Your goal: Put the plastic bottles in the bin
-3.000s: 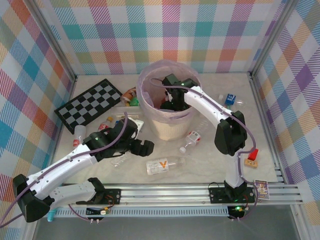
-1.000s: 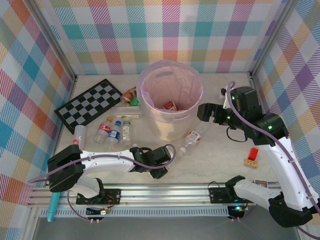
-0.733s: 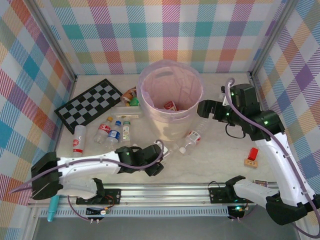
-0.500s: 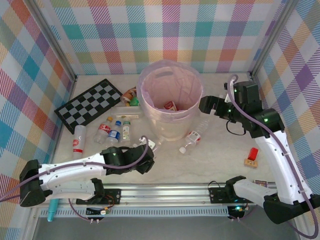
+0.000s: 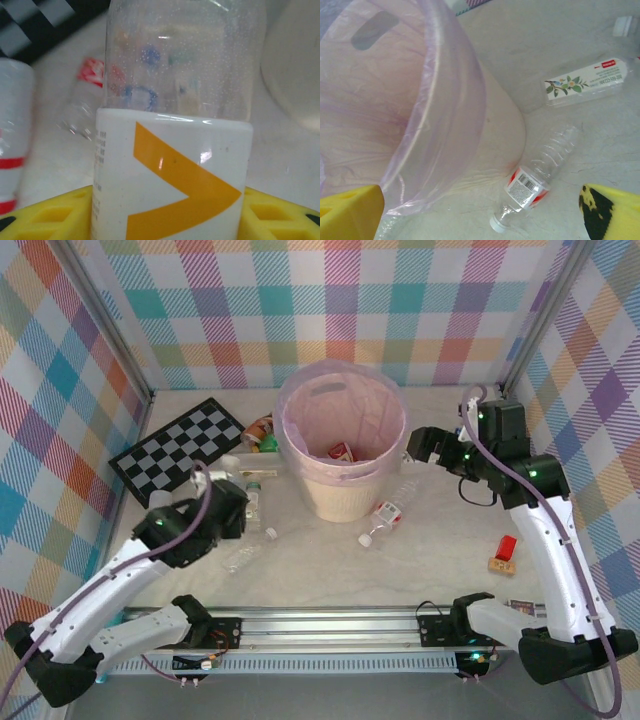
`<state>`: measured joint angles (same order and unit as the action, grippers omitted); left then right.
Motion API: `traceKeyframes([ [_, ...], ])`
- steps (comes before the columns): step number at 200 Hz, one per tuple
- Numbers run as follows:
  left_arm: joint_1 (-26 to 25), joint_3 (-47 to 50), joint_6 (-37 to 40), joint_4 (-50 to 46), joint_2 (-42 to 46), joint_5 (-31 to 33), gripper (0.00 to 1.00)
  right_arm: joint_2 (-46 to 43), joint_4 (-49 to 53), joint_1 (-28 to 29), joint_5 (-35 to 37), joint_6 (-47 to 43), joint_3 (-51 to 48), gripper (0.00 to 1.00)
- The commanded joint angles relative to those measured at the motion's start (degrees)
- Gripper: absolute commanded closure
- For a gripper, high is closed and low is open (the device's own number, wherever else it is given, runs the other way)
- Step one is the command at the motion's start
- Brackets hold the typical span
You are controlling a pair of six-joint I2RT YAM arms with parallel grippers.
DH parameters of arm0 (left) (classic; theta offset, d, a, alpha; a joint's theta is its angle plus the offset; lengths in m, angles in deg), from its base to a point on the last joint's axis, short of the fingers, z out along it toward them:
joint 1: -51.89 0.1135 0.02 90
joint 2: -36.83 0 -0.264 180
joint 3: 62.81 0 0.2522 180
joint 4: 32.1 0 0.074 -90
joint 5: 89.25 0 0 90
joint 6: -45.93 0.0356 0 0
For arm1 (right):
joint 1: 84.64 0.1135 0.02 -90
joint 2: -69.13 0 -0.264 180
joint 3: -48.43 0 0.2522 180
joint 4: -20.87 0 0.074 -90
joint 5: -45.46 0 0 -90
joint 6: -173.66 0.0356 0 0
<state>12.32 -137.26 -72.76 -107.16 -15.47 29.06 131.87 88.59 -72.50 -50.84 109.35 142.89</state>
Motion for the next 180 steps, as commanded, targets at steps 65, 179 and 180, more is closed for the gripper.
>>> traceKeyframes([
  [65, 3.69, -30.68, 22.34, 8.8, -12.26, -9.38, 0.92, -4.64, -0.56, -6.85, -2.48, 0.61, -9.53, 0.01],
  [179, 0.45, -52.59, 30.67, 17.08, -33.97, -23.59, 1.0, -6.59, -5.87, -11.64, -7.03, 4.08, -23.81, 0.01],
  [180, 0.41, -52.73, 30.78, 17.09, -34.21, -23.67, 1.0, -6.63, -5.88, -11.63, -7.04, 4.09, -23.87, 0.01],
])
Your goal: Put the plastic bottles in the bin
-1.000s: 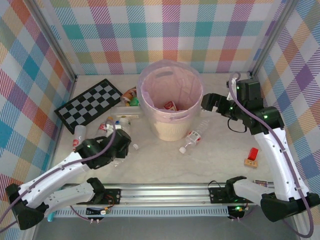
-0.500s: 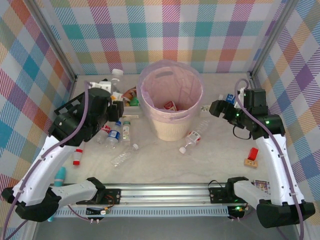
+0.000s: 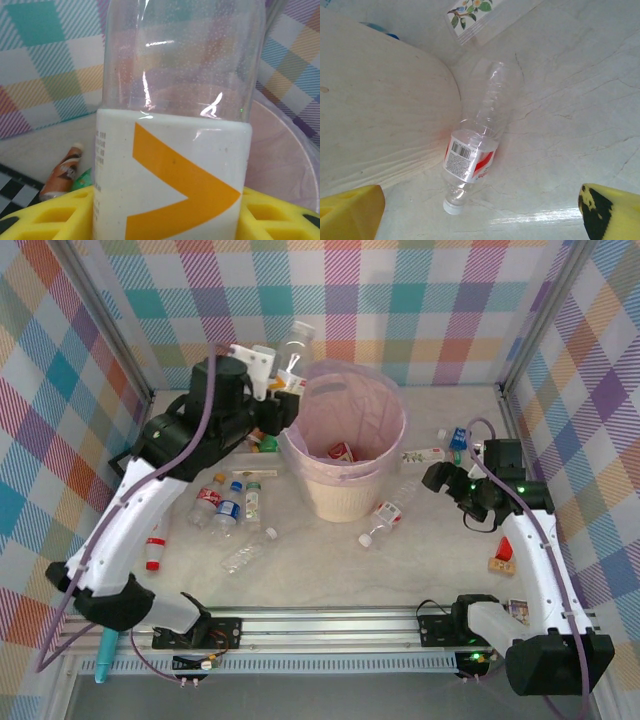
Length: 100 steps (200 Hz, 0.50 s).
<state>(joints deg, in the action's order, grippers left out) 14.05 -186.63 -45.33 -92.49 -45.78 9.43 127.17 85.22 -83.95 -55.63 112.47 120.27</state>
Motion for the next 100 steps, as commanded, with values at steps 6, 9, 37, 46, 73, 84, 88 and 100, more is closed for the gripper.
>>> traceKeyframes([
  [6, -1.7, -4.12, 3.59, 2.26, -5.09, -4.57, 1.0, -2.21, -2.45, -0.23, -2.26, 1.12, -1.45, 0.01],
  [9, -1.85, -4.52, 3.62, 2.13, -5.75, -4.67, 1.0, -2.29, -2.42, -0.19, -2.27, 1.1, -1.56, 0.01],
  [37, -2.92, -8.29, 3.85, -0.72, -11.69, -6.13, 1.0, -3.55, -2.6, -0.22, -2.18, 1.4, -2.35, 0.01],
  [46, -3.16, -8.94, 3.97, -1.69, -13.29, -6.37, 1.0, -3.82, -2.53, -0.27, -1.84, 1.33, -2.44, 0.01],
  [73, -3.58, -9.46, 4.25, -4.14, -17.02, -7.33, 1.0, -4.11, -1.66, -0.45, -0.87, 0.65, -2.1, 0.01],
  [84, -3.61, -9.46, 4.32, -5.38, -18.43, -8.03, 1.0, -4.25, -1.52, -0.6, -0.75, 0.45, -2.05, 0.01],
  [88, -3.58, -9.32, 4.48, -5.88, -19.0, -8.42, 1.0, -4.15, -1.46, -0.61, -0.76, 0.38, -2.03, 0.01],
  [100, -3.6, -9.3, 5.01, -7.21, -20.52, -9.59, 1.0, -4.16, -1.34, -0.69, -0.72, 0.25, -2.01, 0.01],
])
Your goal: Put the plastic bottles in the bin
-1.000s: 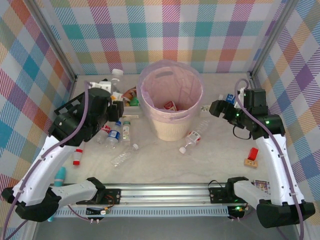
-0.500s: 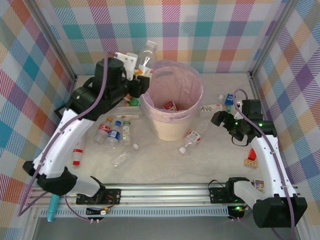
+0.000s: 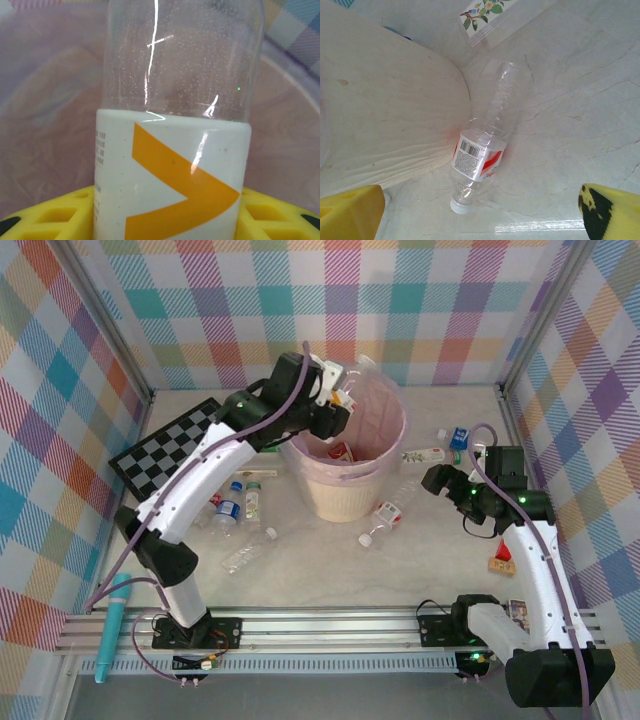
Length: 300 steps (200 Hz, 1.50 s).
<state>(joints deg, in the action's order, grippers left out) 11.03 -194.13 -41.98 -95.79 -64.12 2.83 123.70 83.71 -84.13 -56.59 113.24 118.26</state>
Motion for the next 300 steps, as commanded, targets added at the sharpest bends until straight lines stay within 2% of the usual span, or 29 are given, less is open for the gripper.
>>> traceKeyframes([
  [1, -0.6, -1.8, 1.72, -4.01, -2.3, -3.11, 1.0, -0.69, 0.16, -0.51, 0.21, -0.5, 0.0, 0.01],
  [58, -1.31, -2.29, 5.49, -8.73, -7.91, 0.92, 1.0, -0.68, -0.27, -0.68, 0.39, -0.42, -1.89, 0.01],
  [106, -2.06, 0.62, 6.35, -8.16, -10.88, 0.33, 0.95, -0.66, -0.34, -0.98, 2.6, 1.58, -2.25, 0.01],
  [114, -2.16, 1.4, 6.41, -7.65, -10.93, 0.17, 0.91, -0.8, -0.12, -1.05, 2.99, 1.71, -2.26, 0.01],
  [132, -2.16, 2.15, 6.61, -7.5, -11.2, -0.63, 0.69, -0.71, 0.5, -1.22, 3.77, 2.2, -2.37, 0.01],
  [165, -2.23, 2.18, 6.83, -7.49, -11.24, -1.03, 0.41, -0.25, 0.75, -1.51, 3.87, 3.52, -2.27, 0.01],
  [201, -2.48, 2.11, 7.55, -7.43, -10.69, -0.79, 0.17, -0.46, 0.24, -1.57, 3.67, 4.02, -2.44, 0.01],
  [251, -3.42, 0.49, 7.84, -8.51, -9.34, 1.58, 0.03, 1.23, -0.35, -1.53, 1.89, 3.0, -4.73, 0.01],
  [275, -3.68, -0.55, 7.5, -7.89, -7.79, 2.93, 0.0, 4.03, -0.53, -1.53, -1.6, 5.11, -5.04, 0.01],
  [300, -3.61, 0.47, 5.5, -3.62, -4.29, 3.92, 0.0, 6.16, -6.0, -1.26, -6.05, 9.7, -7.46, 0.01],
])
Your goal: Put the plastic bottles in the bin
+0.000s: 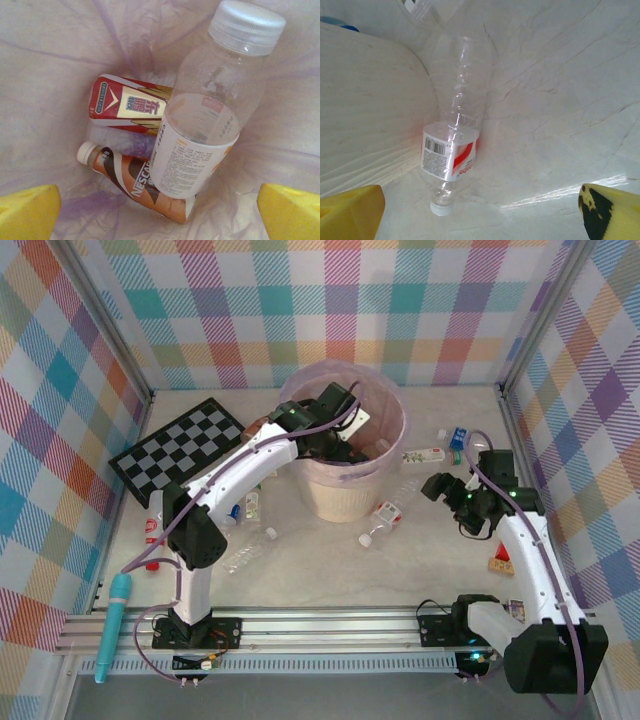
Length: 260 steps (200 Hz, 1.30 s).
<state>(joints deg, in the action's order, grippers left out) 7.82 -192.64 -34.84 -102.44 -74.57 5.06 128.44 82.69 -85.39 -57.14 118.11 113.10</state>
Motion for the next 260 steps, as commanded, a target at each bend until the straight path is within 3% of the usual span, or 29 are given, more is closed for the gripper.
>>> traceKeyframes([
  [1, -0.4, -0.96, -1.75, 3.22, 6.35, 1.72, 0.0, 1.51, -5.2, 0.08, -5.55, 5.0, -2.4, 0.01],
  [73, -0.4, -0.47, -6.1, 6.13, 16.68, 8.82, 0.0, 11.93, -15.32, 6.96, -5.23, 10.6, -3.39, 0.01],
  [118, 0.85, 8.97, -9.85, 5.49, 29.39, 13.45, 0.0, 21.1, -18.91, 9.72, -3.58, 10.92, -0.73, 0.01],
  [145, 4.96, 24.33, -17.42, 6.75, 41.32, 9.23, 0.0, 25.36, -19.73, 9.96, -2.04, 10.85, 1.08, 0.0],
  [183, 14.33, 46.73, -29.03, 13.89, 57.82, -7.06, 0.0, 30.79, -21.69, 10.05, -1.36, 11.24, 3.34, 0.0],
  [225, 15.42, 56.84, -33.65, 14.49, 63.36, -7.43, 0.0, 35.36, -22.18, 10.2, 0.29, 11.33, 4.9, 0.03],
  [260, 15.42, 60.84, -35.38, 16.11, 65.05, -5.86, 0.0, 34.76, -21.89, 10.16, 1.8, 11.21, 4.46, 0.15],
])
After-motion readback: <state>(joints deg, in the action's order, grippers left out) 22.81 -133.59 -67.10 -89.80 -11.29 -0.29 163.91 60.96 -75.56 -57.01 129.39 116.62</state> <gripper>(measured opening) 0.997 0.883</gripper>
